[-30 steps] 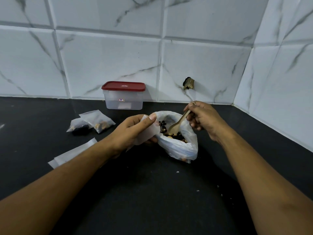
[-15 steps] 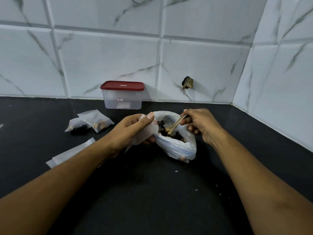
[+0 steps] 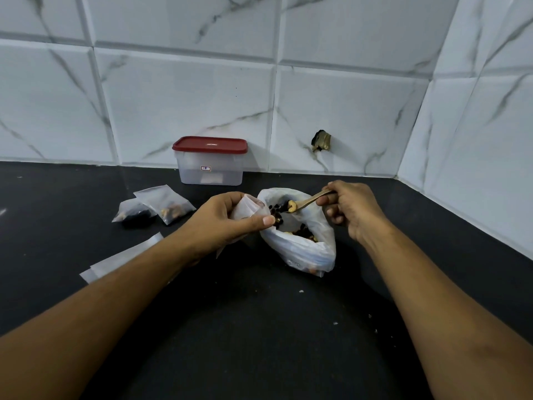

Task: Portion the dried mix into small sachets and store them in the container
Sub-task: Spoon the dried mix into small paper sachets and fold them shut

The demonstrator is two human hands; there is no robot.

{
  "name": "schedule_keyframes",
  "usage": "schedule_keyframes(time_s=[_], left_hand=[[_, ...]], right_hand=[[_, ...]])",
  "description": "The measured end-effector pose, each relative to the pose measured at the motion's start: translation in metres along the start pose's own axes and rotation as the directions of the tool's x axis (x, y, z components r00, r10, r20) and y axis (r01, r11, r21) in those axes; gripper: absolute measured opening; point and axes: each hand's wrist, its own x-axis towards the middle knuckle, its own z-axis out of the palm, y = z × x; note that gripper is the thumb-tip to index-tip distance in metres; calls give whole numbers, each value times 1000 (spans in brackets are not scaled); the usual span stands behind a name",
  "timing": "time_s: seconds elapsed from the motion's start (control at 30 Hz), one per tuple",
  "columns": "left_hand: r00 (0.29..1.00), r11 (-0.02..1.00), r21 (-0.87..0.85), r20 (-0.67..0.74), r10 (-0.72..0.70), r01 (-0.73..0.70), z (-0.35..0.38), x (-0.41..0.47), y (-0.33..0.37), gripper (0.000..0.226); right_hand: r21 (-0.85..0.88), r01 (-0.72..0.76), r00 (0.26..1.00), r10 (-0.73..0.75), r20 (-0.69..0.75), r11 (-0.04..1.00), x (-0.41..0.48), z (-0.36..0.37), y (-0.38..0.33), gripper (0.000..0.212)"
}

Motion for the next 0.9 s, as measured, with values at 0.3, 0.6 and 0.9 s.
schedule_keyframes(time_s=[0.3,0.6,0.9], left_hand=[[998,986,165,-59,19,-9,2,2,-3,65],[998,976,217,-66,12,2,5,2,-2,75],[996,980,198,-84,25,-8,7,2,-2,54]], right_hand=[[80,-17,999,14,37,997,-14,10,-18,19],[32,-3,995,0,103,999,-31,23,-24,19],[-84,182,914,-137,382,980,-56,42,-18,16]])
